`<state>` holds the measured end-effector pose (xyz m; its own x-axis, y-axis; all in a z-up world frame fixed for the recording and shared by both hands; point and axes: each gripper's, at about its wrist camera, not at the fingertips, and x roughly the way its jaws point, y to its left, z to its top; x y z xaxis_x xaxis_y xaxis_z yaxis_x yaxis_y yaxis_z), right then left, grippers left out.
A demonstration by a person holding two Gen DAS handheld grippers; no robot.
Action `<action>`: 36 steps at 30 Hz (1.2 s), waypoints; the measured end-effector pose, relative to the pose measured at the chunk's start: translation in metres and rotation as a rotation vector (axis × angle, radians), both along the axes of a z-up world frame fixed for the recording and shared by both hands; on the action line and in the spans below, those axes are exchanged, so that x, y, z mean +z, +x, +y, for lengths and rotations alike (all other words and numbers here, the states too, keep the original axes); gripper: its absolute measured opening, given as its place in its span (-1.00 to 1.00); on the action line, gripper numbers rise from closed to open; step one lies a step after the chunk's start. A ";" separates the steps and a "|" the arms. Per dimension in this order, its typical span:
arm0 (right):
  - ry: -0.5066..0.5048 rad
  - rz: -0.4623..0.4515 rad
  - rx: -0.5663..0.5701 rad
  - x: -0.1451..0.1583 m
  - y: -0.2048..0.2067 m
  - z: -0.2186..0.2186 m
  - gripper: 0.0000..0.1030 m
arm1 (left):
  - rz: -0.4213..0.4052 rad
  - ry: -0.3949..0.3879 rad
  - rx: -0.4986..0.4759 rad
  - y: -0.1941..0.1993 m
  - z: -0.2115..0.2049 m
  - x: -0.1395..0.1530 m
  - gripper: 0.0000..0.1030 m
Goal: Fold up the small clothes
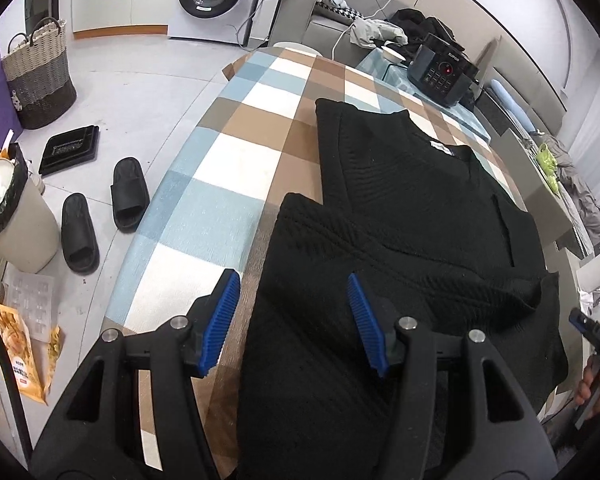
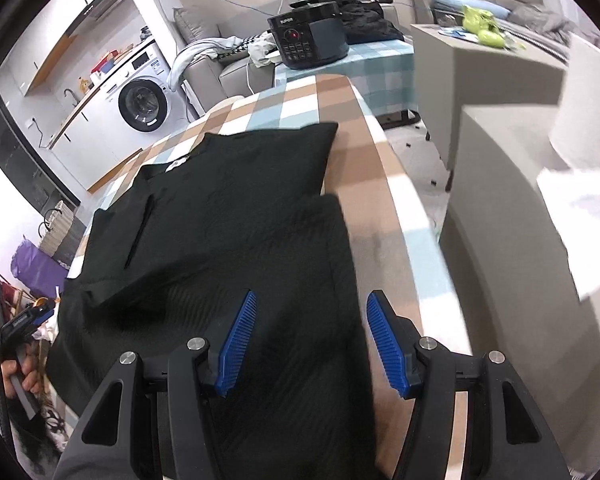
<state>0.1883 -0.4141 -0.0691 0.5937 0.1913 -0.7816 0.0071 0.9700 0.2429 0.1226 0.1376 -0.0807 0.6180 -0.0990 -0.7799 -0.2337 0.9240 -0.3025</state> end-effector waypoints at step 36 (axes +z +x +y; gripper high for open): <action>0.069 -0.010 0.027 -0.023 0.054 -0.014 -0.20 | 0.092 -0.018 -0.003 0.055 0.005 -0.030 0.03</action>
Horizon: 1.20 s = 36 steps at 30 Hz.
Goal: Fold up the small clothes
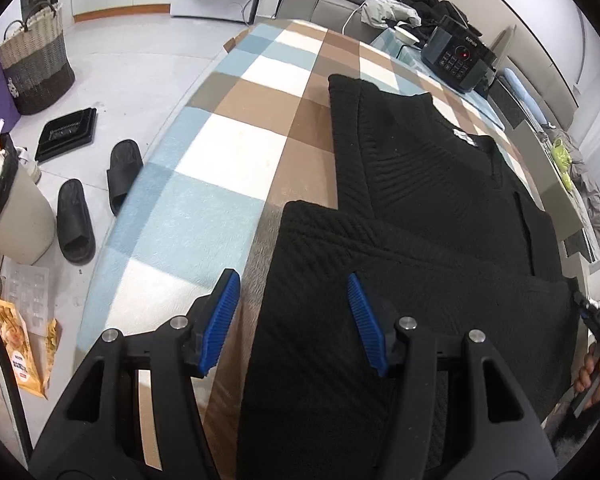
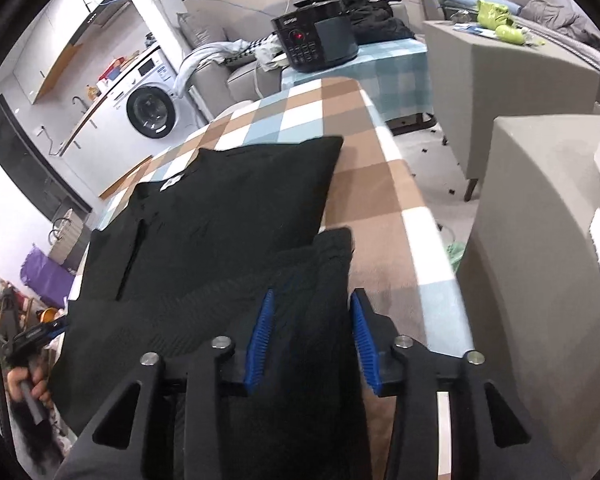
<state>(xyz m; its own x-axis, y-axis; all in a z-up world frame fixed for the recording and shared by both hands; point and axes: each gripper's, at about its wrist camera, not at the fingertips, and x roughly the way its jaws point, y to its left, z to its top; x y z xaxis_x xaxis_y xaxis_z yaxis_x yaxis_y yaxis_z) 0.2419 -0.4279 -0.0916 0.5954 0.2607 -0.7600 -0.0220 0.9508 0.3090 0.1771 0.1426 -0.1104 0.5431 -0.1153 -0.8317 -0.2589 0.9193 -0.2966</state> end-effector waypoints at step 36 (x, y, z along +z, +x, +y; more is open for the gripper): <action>-0.040 -0.015 -0.090 0.018 0.049 0.008 -0.56 | -0.132 -0.023 0.088 0.055 0.008 0.019 -0.78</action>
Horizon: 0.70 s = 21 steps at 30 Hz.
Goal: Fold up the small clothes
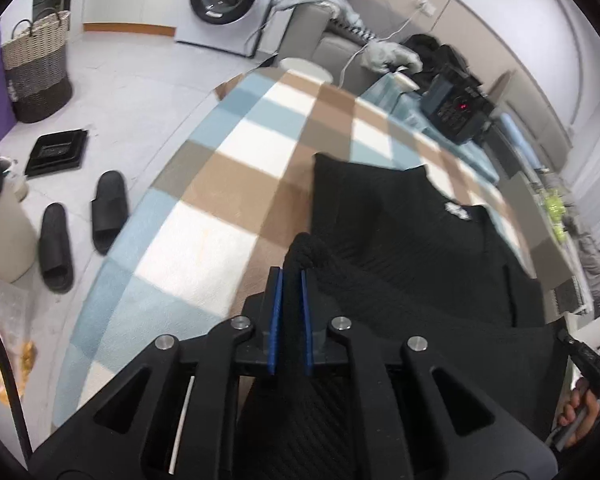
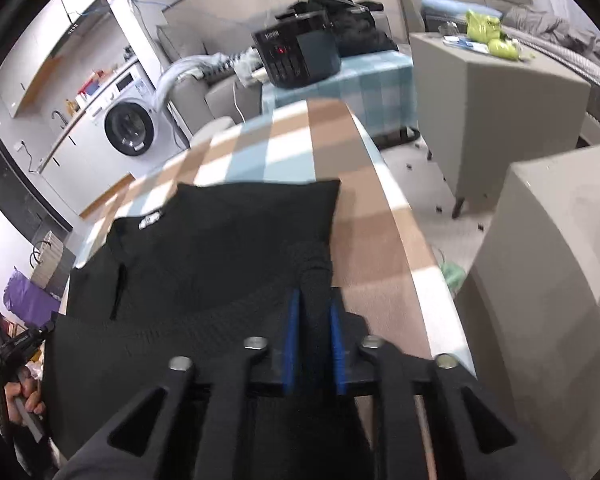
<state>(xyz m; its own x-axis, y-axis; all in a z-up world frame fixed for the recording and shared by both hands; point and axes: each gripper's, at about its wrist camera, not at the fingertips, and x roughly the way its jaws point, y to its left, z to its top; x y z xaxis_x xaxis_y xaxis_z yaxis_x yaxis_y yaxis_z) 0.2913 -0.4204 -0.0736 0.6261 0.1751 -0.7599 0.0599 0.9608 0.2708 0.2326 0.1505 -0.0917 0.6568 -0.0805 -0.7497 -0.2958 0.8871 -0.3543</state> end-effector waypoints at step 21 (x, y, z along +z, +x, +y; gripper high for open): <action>0.285 0.048 -0.129 -0.024 -0.210 -0.047 -0.04 | 0.028 0.020 -0.035 -0.177 -0.023 0.002 0.04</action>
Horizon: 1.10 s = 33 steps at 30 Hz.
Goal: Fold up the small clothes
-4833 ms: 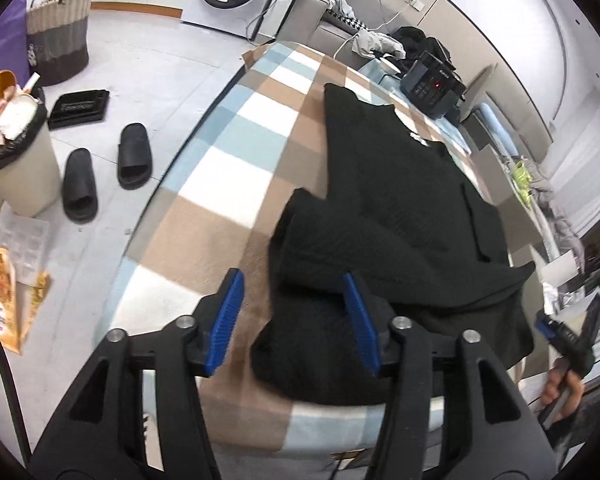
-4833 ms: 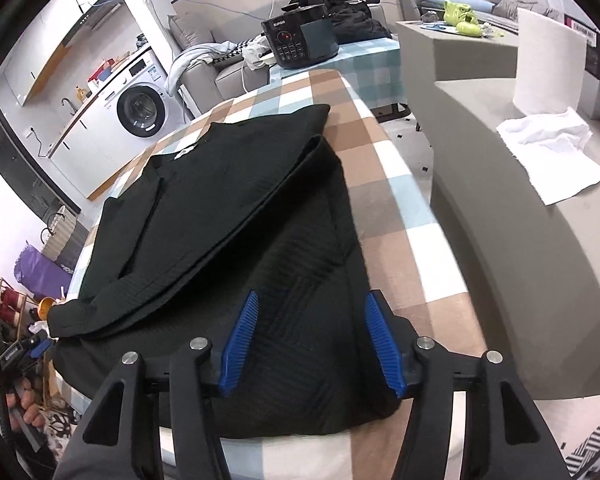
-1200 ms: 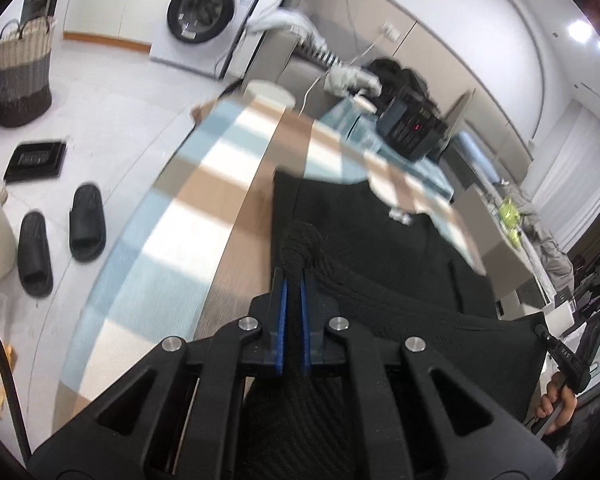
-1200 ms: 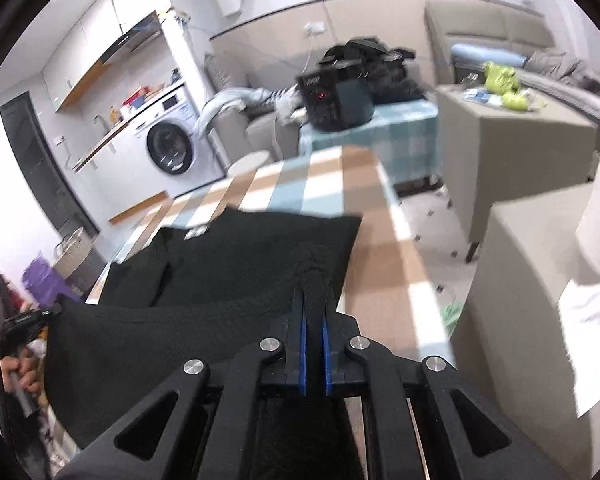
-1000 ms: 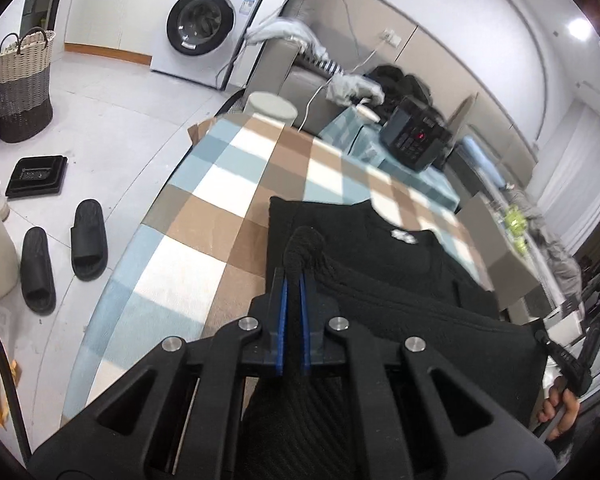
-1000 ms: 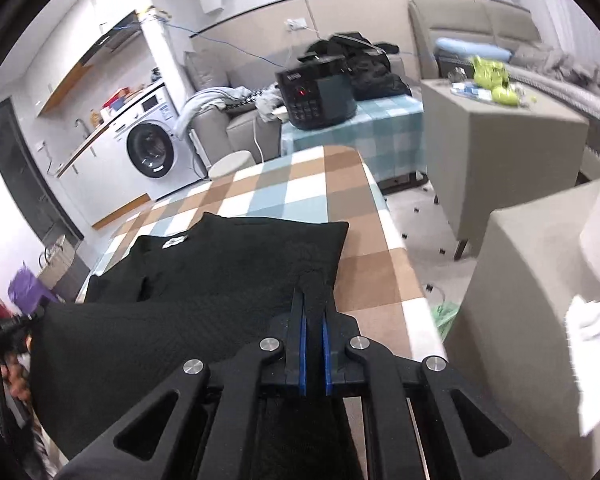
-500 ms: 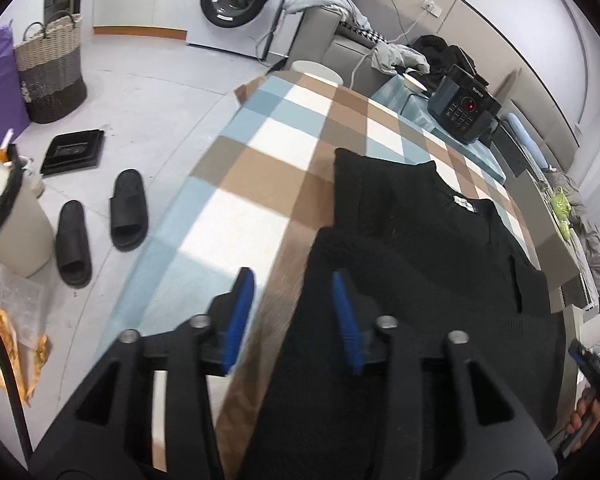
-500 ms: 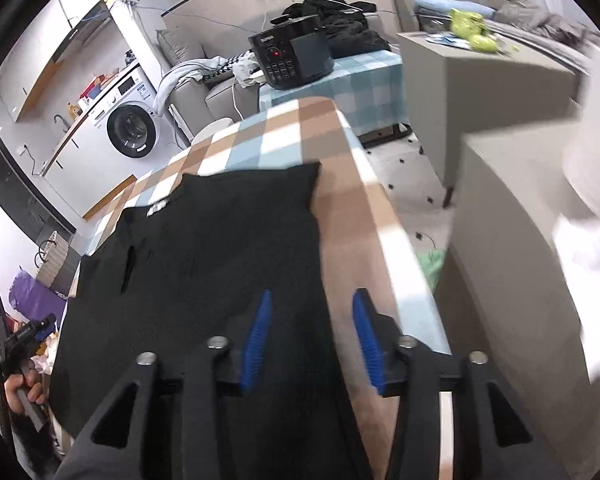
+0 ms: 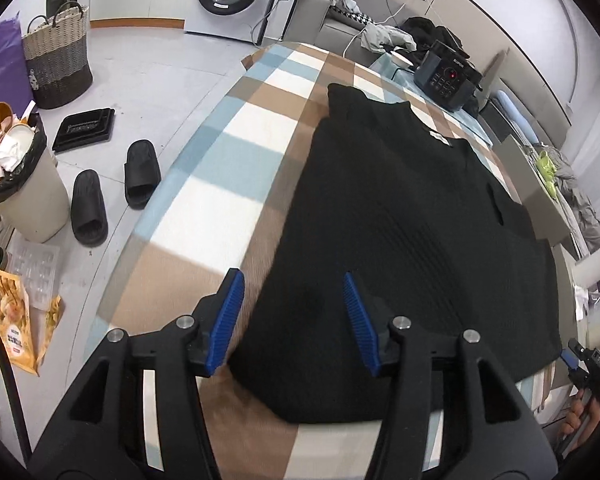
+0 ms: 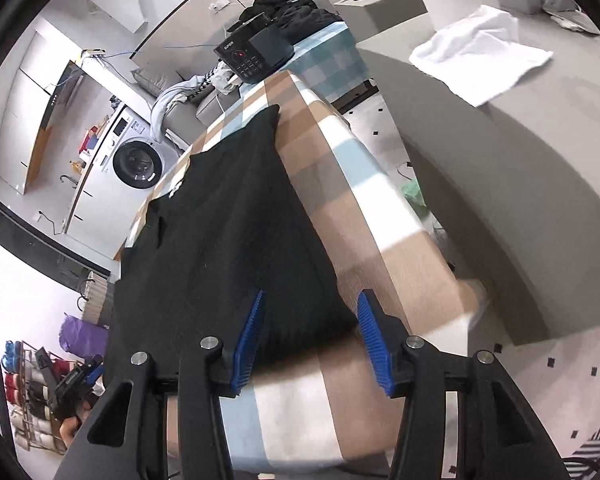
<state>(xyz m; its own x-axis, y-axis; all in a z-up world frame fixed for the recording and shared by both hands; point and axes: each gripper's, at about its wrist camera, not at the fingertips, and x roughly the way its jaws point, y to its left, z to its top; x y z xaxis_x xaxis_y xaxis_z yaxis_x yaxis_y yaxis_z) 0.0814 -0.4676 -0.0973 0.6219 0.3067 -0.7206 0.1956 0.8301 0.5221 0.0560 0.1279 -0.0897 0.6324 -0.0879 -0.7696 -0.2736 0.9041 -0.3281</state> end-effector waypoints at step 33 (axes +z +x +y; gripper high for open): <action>-0.069 -0.028 0.141 -0.017 0.039 0.016 -0.55 | 0.033 -0.024 -0.010 -0.024 -0.009 -0.004 0.09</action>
